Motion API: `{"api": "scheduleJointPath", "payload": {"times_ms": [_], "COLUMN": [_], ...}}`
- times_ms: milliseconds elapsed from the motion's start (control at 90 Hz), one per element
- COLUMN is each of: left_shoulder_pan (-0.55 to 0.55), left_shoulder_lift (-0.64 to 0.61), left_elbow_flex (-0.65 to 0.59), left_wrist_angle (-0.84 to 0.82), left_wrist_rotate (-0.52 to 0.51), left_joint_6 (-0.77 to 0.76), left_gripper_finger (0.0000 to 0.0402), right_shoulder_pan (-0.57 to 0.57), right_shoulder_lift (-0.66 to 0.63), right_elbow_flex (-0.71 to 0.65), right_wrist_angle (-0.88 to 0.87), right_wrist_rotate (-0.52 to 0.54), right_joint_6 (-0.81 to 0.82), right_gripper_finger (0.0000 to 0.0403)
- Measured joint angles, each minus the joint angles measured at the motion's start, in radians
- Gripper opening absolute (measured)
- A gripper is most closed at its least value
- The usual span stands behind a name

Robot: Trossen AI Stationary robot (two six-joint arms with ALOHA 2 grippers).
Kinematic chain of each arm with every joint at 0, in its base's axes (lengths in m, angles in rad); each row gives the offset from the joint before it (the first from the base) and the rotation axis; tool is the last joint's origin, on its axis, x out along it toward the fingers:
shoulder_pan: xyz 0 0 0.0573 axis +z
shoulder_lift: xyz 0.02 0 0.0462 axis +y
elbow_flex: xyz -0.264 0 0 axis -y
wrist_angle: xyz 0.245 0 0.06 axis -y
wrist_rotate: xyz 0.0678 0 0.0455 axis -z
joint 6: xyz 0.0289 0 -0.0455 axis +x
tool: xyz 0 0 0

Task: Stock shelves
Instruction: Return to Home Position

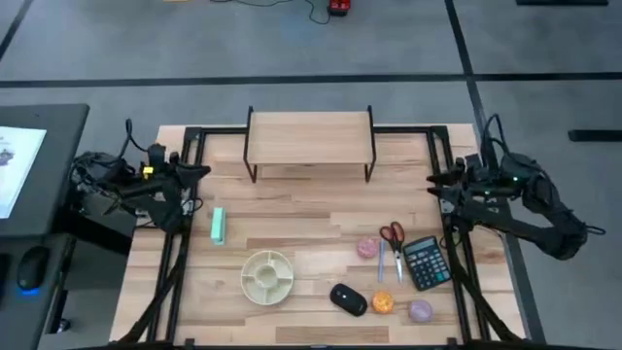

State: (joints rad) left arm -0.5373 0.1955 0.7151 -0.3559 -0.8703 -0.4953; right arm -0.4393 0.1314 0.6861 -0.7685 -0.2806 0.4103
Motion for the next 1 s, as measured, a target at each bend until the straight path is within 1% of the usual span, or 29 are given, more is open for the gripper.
{"api": "scheduleJointPath", "payload": {"times_ms": [144, 311, 433, 500, 656, 700, 789, 911, 1000], "left_shoulder_pan": [0.0, 0.0, 0.0, 0.0, 0.0, 0.0, 0.0, 0.0, 0.001], "left_shoulder_lift": [-0.015, -0.015, -0.037, -0.075, -0.196, -0.195, -0.19, -0.195, -0.191], "left_elbow_flex": [0.0, -0.001, -0.036, -0.065, -0.155, -0.17, -0.189, -0.235, -0.264], "left_wrist_angle": [-0.083, -0.101, -0.094, -0.097, -0.065, -0.046, -0.049, 0.012, 0.083], "left_wrist_rotate": [0.102, 0.201, 0.281, 0.32, 0.399, 0.405, 0.471, 0.484, 0.529], "left_joint_6": [-0.074, -0.051, -0.025, -0.025, -0.019, 0.0, 0.025, 0.051, 0.08], "left_gripper_finger": [0.0, 0.0, 0.0, 0.0, 0.0, 0.0, 0.0, 0.0, 0.0], "right_shoulder_pan": [0.0, 0.0, 0.003, 0.003, 0.007, 0.007, 0.007, 0.005, 0.005], "right_shoulder_lift": [-0.039, -0.127, -0.128, -0.128, -0.128, -0.129, -0.128, -0.126, -0.126], "right_elbow_flex": [-0.001, -0.001, 0.01, 0.01, 0.003, 0.003, 0.002, 0.003, 0.003], "right_wrist_angle": [-0.006, -0.009, -0.007, 0.033, 0.055, 0.056, 0.056, 0.026, -0.012], "right_wrist_rotate": [0.0, 0.044, 0.051, 0.051, 0.072, 0.078, 0.11, 0.133, 0.124], "right_joint_6": [0.015, 0.076, 0.113, 0.119, 0.143, 0.148, 0.191, 0.219, 0.218], "right_gripper_finger": [0.0182, 0.0154, 0.0138, 0.0132, 0.0126, 0.0126, 0.0126, 0.0126, 0.0126]}}
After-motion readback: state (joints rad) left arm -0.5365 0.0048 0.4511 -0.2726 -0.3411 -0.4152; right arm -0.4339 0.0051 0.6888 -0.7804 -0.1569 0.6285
